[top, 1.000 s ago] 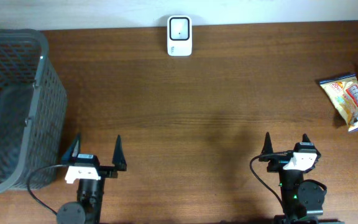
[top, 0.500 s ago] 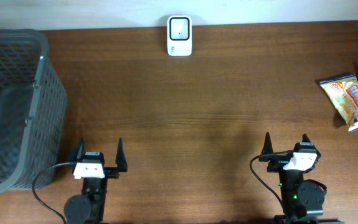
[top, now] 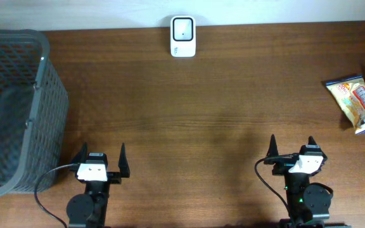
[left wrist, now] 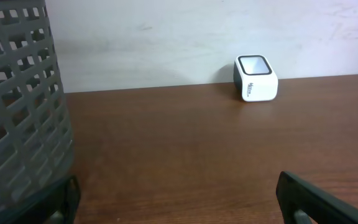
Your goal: Scan the item barcode
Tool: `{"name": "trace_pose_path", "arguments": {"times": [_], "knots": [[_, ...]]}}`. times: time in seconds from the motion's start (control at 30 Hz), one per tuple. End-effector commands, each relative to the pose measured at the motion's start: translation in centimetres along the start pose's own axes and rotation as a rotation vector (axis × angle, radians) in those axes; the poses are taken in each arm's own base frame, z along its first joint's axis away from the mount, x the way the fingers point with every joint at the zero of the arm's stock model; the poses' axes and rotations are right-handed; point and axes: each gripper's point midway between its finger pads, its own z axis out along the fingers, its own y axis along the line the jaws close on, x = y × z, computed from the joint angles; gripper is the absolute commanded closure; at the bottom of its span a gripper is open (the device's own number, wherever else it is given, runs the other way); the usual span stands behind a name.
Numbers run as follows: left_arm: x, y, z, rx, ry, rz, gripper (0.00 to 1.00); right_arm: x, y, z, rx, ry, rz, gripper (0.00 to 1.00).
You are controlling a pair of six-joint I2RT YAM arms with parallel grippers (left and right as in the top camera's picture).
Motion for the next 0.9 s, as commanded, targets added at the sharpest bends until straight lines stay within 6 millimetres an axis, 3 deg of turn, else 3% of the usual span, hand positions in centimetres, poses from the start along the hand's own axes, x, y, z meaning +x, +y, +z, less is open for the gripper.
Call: {"name": "trace_pose_path", "arguments": {"times": [0.0, 0.17, 0.3, 0.43, 0.87], "knots": [[0.1, 1.4, -0.1, -0.081, -0.001, -0.042, 0.01, 0.3, -0.2, 0.0, 0.01, 0.006, 0.011, 0.02], [0.0, 3.0, -0.3, -0.174, -0.012, -0.085, 0.01, 0.3, -0.2, 0.0, 0.01, 0.006, 0.011, 0.02], [0.0, 2.9, -0.2, -0.169, -0.011, -0.074, 0.01, 0.3, -0.2, 0.0, 0.01, 0.006, 0.011, 0.01], [0.2, 1.5, -0.1, -0.087, 0.005, 0.05, 0.01, 0.3, -0.2, 0.0, 0.01, 0.006, 0.011, 0.02], [0.1, 2.4, -0.2, -0.14, 0.0, -0.004, 0.01, 0.3, -0.2, 0.0, 0.01, 0.006, 0.011, 0.01]]}}
